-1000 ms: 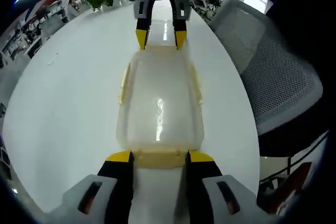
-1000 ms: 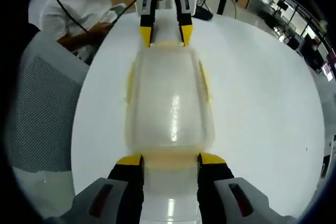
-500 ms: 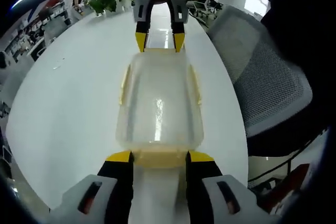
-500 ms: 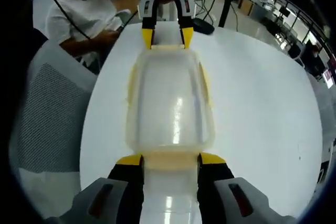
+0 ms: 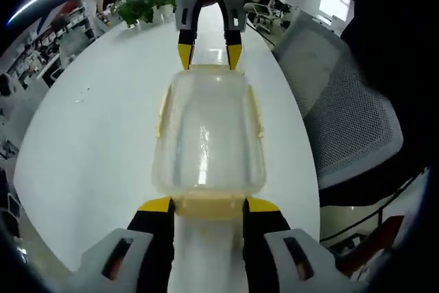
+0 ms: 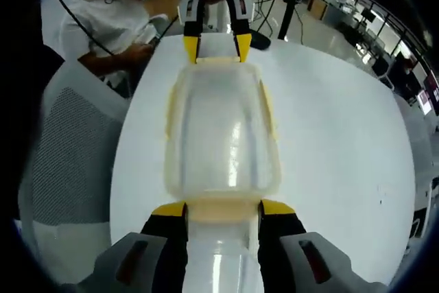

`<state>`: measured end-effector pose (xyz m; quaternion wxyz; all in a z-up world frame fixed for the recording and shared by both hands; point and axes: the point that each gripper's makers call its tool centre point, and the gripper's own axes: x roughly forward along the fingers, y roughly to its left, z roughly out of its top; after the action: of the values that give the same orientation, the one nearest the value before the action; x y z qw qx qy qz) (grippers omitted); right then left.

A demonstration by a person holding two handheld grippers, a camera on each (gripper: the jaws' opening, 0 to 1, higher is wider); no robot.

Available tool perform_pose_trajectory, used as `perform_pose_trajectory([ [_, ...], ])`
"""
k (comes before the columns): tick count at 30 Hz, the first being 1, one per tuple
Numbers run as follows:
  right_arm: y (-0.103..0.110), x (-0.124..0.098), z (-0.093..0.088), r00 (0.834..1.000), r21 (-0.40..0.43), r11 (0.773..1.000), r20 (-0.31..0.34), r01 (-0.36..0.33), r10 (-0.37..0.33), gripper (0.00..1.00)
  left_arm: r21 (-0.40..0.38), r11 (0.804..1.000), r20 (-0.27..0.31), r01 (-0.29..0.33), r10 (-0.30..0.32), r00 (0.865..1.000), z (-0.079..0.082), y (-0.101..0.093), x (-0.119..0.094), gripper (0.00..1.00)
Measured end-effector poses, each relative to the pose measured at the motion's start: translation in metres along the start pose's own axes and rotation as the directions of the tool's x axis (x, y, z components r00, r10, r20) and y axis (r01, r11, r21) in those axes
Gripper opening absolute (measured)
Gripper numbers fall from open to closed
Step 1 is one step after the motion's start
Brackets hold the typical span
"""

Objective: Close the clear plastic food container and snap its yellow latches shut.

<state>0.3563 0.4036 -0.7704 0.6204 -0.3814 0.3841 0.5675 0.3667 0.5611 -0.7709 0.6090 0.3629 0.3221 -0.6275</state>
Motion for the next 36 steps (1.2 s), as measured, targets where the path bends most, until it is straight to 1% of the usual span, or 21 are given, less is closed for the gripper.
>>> perform_pose_trajectory([
  [10,0.004,-0.008,-0.012,1.0,0.0,1.0,-0.009,0.013,-0.013,0.39,0.006,1.0,-0.01,-0.011,0.011,1.0,0.014,-0.005,0.004,0.37],
  [15,0.007,-0.011,-0.018,1.0,0.006,1.0,-0.013,0.012,-0.012,0.39,0.012,1.0,-0.016,-0.002,0.003,1.0,0.02,-0.006,0.008,0.37],
  [22,0.007,-0.016,-0.029,1.0,0.016,1.0,-0.013,0.02,-0.019,0.39,0.007,1.0,-0.001,0.008,-0.008,1.0,0.029,-0.006,0.013,0.37],
  [27,0.009,-0.02,-0.037,1.0,0.026,1.0,-0.016,0.018,-0.017,0.39,0.018,1.0,0.001,0.014,-0.014,1.0,0.037,-0.007,0.017,0.37],
  [36,0.008,-0.03,-0.052,0.999,0.04,0.999,-0.016,0.029,-0.029,0.38,0.035,0.999,0.004,0.022,-0.022,1.0,0.054,-0.003,0.025,0.37],
])
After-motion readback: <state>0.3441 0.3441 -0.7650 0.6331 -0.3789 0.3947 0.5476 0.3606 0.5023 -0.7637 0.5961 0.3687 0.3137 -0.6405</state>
